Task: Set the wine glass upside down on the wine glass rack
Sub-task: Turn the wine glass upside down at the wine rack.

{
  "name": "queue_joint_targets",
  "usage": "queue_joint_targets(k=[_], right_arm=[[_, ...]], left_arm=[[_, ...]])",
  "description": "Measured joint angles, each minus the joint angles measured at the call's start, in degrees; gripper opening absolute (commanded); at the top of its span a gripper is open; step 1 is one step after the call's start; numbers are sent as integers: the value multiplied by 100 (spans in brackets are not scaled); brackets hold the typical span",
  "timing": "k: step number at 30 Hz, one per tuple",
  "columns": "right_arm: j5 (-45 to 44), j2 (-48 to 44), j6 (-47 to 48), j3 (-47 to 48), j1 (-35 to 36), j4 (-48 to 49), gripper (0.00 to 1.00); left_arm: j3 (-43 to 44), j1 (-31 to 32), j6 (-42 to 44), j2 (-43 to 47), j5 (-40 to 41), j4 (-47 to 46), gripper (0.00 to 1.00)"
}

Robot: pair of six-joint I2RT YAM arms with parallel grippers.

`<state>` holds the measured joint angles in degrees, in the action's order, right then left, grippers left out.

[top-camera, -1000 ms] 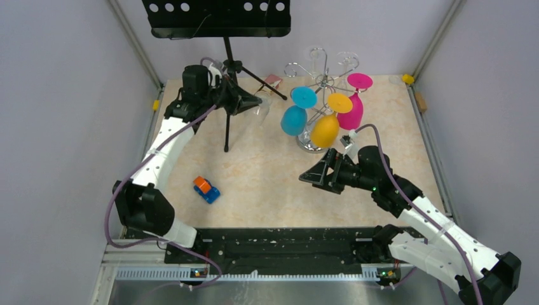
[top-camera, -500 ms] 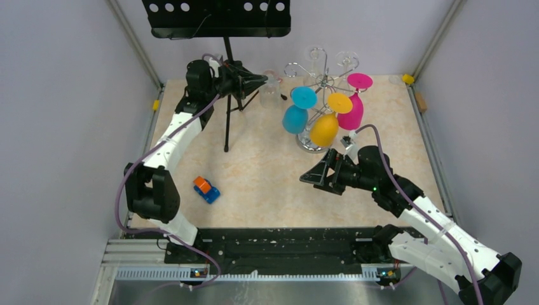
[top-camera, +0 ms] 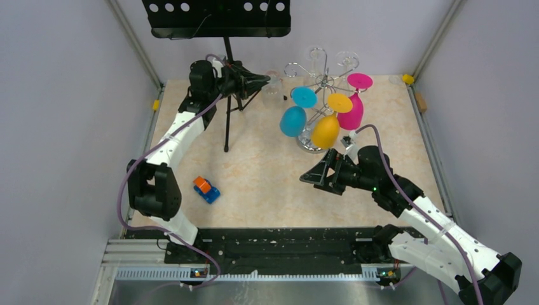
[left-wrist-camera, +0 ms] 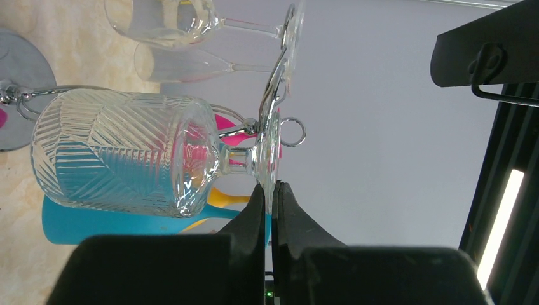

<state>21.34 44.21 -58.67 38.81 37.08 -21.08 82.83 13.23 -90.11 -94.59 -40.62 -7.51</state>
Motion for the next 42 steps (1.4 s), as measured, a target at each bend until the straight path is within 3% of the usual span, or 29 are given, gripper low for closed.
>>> queue_joint_targets(k=[42], right_arm=[[-59,-184,-103,-2,0,-133,87]], left_arm=[[745,868,-179,-608,280,-107,0]])
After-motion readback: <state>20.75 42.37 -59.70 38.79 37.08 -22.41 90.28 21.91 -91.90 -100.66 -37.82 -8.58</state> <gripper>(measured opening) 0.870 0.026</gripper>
